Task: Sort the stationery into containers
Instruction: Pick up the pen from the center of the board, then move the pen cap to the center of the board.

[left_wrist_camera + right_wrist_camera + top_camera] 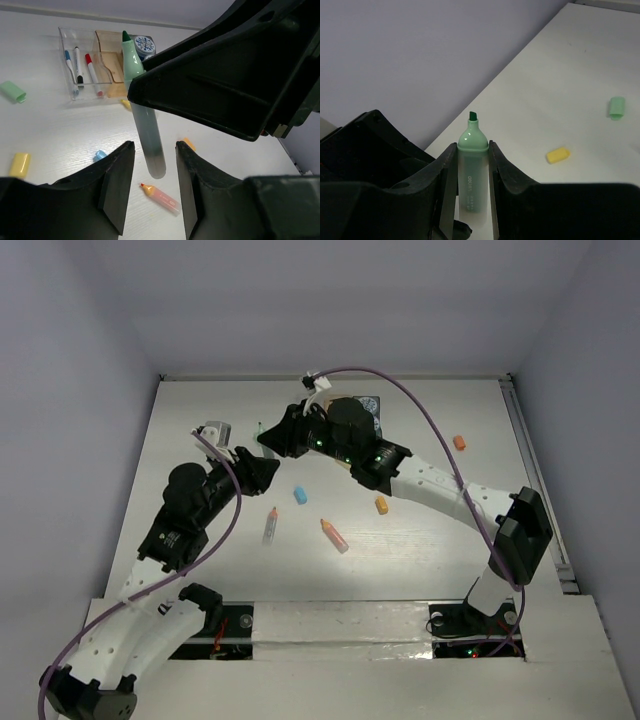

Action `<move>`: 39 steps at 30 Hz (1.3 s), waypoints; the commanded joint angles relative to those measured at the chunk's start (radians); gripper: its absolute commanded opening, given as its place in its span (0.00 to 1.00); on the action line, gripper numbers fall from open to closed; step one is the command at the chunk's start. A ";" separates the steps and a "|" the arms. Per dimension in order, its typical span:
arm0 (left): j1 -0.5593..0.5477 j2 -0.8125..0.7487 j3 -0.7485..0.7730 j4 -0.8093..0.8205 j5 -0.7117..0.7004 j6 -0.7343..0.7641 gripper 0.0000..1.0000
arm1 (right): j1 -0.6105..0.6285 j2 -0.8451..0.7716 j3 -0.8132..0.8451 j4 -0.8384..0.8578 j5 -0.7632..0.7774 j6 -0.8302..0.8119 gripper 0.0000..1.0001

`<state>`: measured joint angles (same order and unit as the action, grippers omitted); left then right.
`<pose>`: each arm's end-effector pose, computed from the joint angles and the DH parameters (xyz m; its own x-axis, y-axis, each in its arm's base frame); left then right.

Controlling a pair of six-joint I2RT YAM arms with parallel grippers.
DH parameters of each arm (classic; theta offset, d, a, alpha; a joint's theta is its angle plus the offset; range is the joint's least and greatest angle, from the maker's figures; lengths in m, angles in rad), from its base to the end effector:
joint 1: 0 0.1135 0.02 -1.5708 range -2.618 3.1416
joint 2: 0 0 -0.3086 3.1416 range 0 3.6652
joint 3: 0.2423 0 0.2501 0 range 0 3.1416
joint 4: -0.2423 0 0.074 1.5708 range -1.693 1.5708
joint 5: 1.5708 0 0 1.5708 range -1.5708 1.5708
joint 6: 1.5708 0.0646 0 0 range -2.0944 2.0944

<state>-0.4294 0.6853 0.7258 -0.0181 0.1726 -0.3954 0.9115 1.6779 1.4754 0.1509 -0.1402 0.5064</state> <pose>0.1398 -0.0762 0.3817 -0.1993 -0.3261 -0.9241 0.5304 0.7570 -0.3815 0.2628 0.3538 0.4232 -0.4487 0.2051 -0.8698 -0.7439 0.4537 0.4907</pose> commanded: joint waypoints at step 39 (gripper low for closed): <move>0.064 -0.052 0.046 -0.048 -0.243 0.075 0.00 | -0.143 -0.086 0.029 -0.106 -0.185 -0.117 0.53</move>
<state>-0.3855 0.6575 0.7261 -0.0814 0.0200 -0.3416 0.8085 1.6539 1.5013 0.0284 -0.2832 0.4103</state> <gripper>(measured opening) 0.142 0.588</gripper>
